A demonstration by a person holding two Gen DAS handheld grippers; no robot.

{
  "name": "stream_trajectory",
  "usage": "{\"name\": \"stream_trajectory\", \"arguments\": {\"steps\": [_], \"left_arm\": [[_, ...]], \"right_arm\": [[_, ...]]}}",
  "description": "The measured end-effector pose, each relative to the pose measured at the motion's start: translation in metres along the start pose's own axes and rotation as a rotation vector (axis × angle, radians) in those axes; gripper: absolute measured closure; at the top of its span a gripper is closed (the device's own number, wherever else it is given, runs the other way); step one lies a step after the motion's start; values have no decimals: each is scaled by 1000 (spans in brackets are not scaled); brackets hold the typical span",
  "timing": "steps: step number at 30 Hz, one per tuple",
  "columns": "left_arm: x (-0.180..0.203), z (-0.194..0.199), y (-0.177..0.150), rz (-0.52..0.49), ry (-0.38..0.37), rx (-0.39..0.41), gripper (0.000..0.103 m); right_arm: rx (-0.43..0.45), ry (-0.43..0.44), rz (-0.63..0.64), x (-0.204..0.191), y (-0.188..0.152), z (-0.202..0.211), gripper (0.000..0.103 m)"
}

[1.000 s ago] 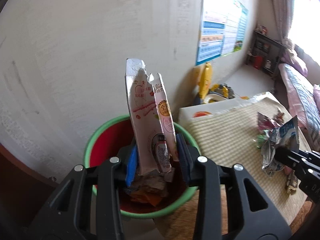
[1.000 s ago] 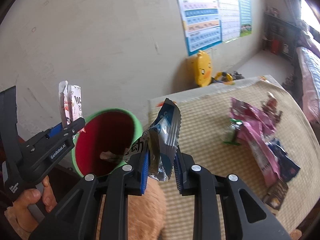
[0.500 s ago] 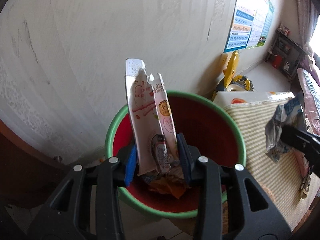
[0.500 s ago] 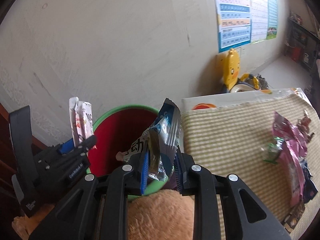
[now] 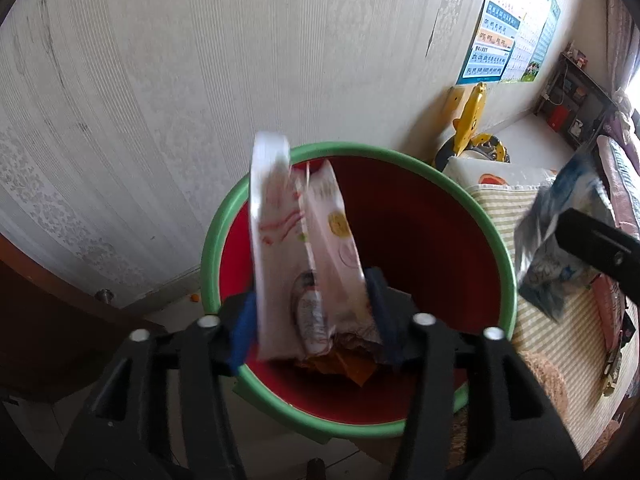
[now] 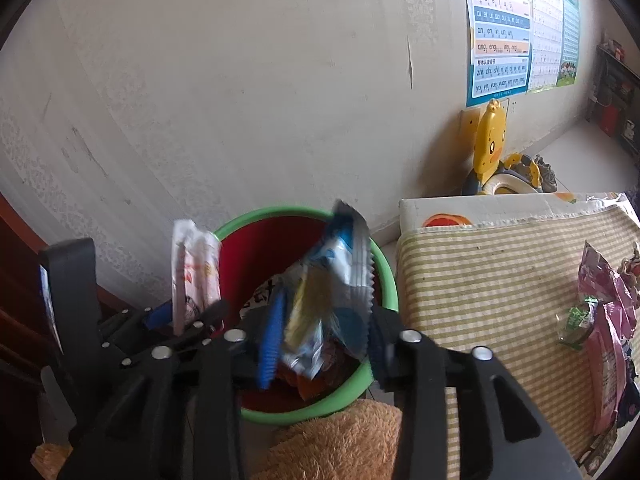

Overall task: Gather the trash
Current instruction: 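Open both grippers to drop the box and wrapper into the bucket, then grasp the pink snack bag with the left gripper while the right grasps the brown cigarette box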

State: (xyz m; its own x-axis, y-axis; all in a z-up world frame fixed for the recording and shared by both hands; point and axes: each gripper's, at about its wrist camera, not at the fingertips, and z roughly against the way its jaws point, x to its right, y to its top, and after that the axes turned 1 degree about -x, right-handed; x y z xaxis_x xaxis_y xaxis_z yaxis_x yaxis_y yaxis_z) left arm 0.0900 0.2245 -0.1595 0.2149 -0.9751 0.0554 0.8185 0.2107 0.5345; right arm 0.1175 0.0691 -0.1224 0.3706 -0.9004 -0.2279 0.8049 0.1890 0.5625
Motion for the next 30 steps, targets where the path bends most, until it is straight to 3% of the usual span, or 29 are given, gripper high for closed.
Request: {"name": "stream_trajectory", "arguments": {"steps": [1, 4, 8, 14, 18, 24, 26, 30], "left_arm": [[0, 0, 0, 2, 1, 1, 41], [-2, 0, 1, 11, -2, 0, 36], [-2, 4, 0, 11, 3, 9, 30], [12, 14, -3, -32, 11, 27, 26], [29, 23, -3, -57, 0, 40, 25], [63, 37, -6, -115, -40, 57, 25], [78, 42, -8, -146, -54, 63, 25], [113, 51, -19, -208, -112, 56, 25]], "right_arm": [[-2, 3, -2, 0, 0, -1, 65], [6, 16, -11, 2, 0, -2, 49], [31, 30, -29, 4, -2, 4, 37], [54, -1, -56, 23, -12, 25, 32], [70, -101, -126, 70, -37, 49, 31], [49, -384, -352, 185, -103, 88, 31], [30, -473, -482, 229, -132, 102, 31], [11, -525, -652, 277, -171, 117, 31]]}}
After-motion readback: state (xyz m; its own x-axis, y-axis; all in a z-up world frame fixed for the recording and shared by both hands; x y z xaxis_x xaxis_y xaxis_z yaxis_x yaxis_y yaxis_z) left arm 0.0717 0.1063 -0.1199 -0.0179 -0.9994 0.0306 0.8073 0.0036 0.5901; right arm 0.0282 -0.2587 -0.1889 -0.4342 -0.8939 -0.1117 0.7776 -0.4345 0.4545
